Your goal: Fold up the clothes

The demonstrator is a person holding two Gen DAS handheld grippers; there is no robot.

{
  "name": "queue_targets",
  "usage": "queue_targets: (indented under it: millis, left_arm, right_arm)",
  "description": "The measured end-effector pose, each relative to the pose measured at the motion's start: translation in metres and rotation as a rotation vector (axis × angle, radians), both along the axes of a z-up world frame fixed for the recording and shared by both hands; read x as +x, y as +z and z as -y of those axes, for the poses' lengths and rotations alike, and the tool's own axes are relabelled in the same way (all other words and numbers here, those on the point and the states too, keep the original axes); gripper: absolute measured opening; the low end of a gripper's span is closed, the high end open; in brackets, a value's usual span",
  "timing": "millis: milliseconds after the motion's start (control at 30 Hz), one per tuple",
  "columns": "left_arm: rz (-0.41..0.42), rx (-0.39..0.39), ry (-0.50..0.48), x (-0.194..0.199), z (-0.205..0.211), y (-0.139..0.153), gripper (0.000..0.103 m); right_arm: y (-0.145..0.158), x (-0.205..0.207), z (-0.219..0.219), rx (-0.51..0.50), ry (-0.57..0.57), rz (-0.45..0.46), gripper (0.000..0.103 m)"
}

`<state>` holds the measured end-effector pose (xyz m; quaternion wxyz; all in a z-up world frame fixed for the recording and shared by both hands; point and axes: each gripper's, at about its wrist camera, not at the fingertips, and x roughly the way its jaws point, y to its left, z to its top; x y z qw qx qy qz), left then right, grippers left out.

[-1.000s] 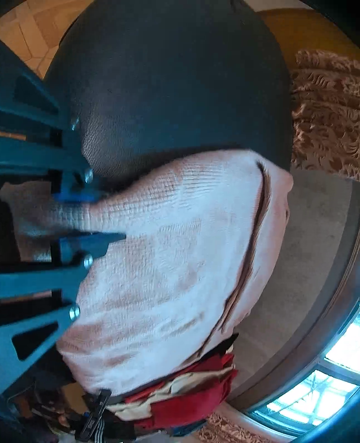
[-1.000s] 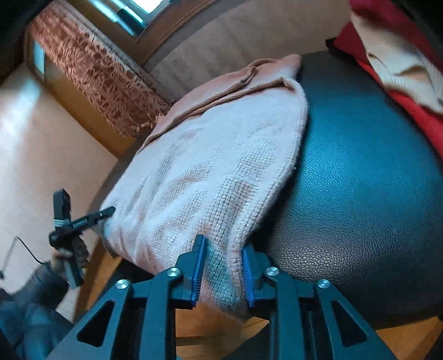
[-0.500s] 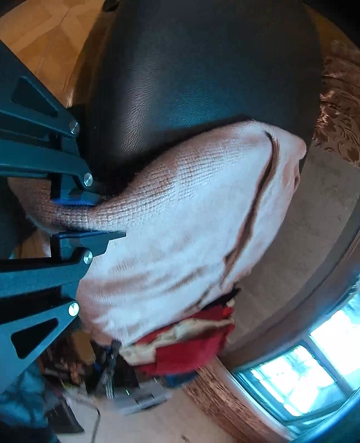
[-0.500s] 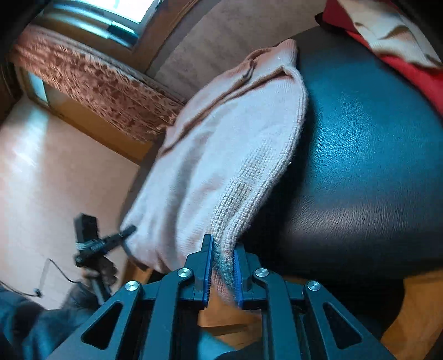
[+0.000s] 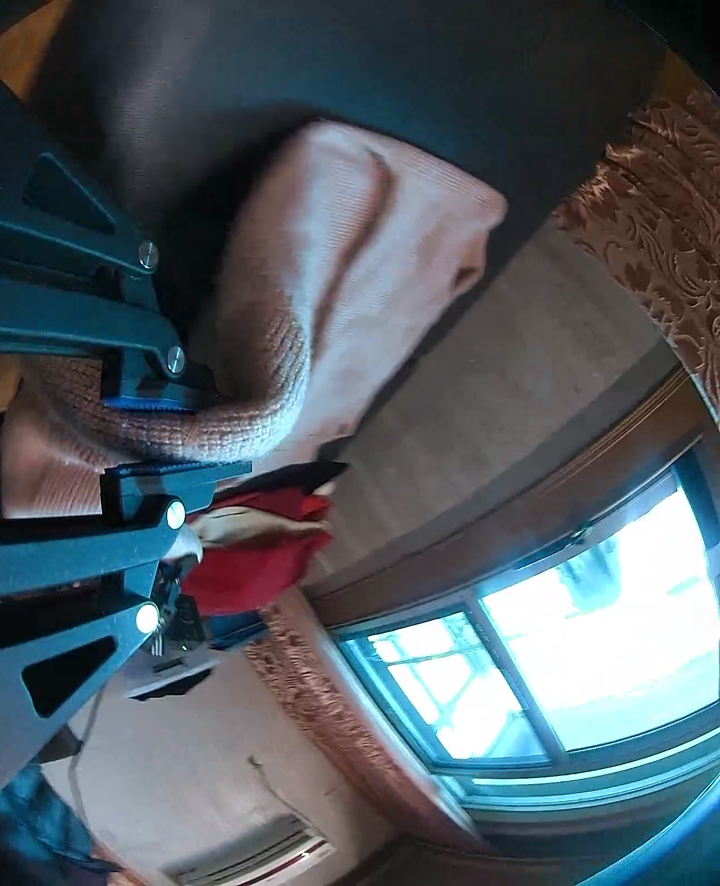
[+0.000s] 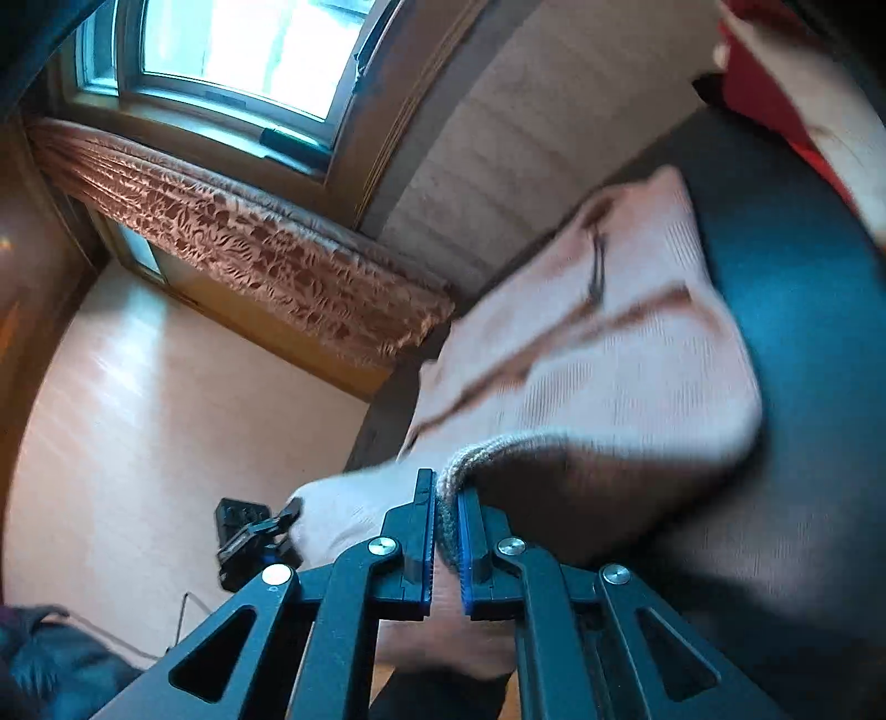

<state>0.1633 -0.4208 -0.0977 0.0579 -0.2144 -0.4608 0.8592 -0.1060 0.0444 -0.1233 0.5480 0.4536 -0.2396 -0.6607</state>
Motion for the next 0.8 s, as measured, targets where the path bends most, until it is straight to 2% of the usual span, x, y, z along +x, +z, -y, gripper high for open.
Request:
queue_targets:
  millis: [67,133,267,333,367,467,533,633,800]
  left_arm:
    - [-0.001,0.026,0.037,-0.026,0.022,0.000,0.012]
    - [0.041,0.066,0.090,-0.053,0.046,-0.010,0.012]
    - [0.262,0.197,0.193,-0.104,0.091,-0.067,0.012]
    - [0.310,0.247,0.195,-0.113,0.097,-0.095,0.012]
    - [0.330,0.255,0.194,-0.117,0.098,-0.104,0.012]
    - [0.375,0.132,0.151,-0.113,0.082,-0.090,0.011]
    - [0.419,0.077,0.106,-0.105,0.067,-0.089,0.011]
    - [0.429,0.070,0.084,-0.078,0.050,-0.088,0.011]
    - [0.405,0.090,0.106,-0.047,0.041,-0.083,0.013]
  right_arm:
    - [-0.005,-0.032,0.022,0.017,-0.042,-0.001,0.007]
    - [-0.014,-0.067,0.037,0.029,-0.103,0.023,0.007]
    - [-0.047,-0.122,0.055,0.113,-0.226,0.116,0.007]
    - [-0.069,-0.134,0.061,0.184,-0.253,0.156,0.007]
    - [-0.079,-0.137,0.062,0.196,-0.260,0.174,0.004]
    - [-0.085,-0.128,0.052,0.152,-0.258,0.165,0.004]
    - [-0.084,-0.116,0.047,0.157,-0.244,0.151,0.004]
    - [-0.083,-0.098,0.039,0.166,-0.222,0.129,0.004]
    - [-0.078,-0.074,0.026,0.180,-0.190,0.105,0.007]
